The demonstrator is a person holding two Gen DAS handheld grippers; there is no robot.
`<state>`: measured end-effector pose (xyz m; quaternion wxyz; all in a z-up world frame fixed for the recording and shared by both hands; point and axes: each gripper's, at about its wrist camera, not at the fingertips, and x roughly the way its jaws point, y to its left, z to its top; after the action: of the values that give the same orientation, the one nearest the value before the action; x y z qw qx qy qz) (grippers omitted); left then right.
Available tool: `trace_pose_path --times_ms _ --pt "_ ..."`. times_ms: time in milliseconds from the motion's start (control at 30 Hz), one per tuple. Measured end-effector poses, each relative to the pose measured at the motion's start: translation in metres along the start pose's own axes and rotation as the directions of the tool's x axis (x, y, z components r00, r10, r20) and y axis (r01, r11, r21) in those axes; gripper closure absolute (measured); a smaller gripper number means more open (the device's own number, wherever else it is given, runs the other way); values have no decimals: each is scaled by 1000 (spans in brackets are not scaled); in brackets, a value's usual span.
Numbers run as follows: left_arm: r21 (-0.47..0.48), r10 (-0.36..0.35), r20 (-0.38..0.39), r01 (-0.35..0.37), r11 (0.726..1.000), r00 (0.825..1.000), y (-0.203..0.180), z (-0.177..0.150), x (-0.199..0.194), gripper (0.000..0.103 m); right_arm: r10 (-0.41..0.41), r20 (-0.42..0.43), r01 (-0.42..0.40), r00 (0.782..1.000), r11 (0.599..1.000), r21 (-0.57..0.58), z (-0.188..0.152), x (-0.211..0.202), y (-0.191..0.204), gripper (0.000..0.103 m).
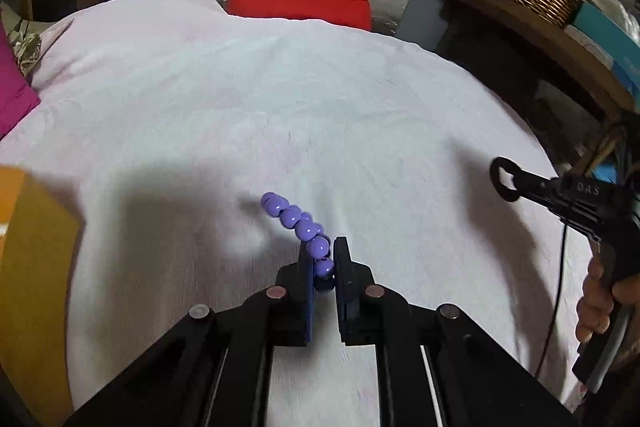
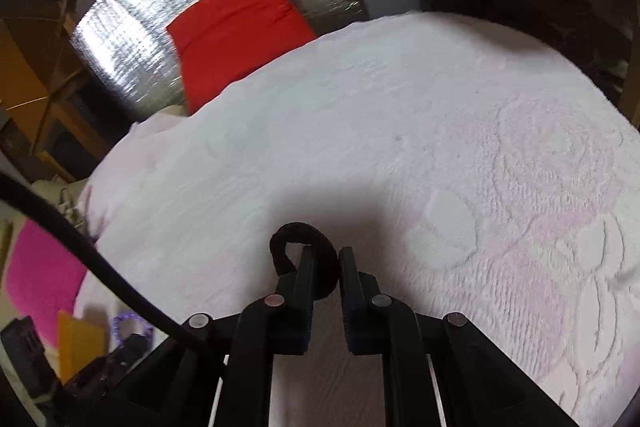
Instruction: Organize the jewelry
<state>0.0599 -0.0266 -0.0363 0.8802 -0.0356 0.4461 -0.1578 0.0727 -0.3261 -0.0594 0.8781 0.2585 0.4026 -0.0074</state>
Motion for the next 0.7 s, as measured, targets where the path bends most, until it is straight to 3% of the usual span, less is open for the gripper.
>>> trace_pose_path --times_ms 200,400,700 --pt "40 -50 -17 51 998 999 -19 -32 -38 93 91 -104 -85 990 995 60 -30 -22 -5 90" --pt "73 -60 -54 64 995 997 -24 -65 -61 93 119 -137 -121 983 993 -1 -69 -48 7 90" --pt "71 -24 -121 32 997 992 -13 -77 -50 93 54 -195 -86 979 983 -163 -111 -41 52 90"
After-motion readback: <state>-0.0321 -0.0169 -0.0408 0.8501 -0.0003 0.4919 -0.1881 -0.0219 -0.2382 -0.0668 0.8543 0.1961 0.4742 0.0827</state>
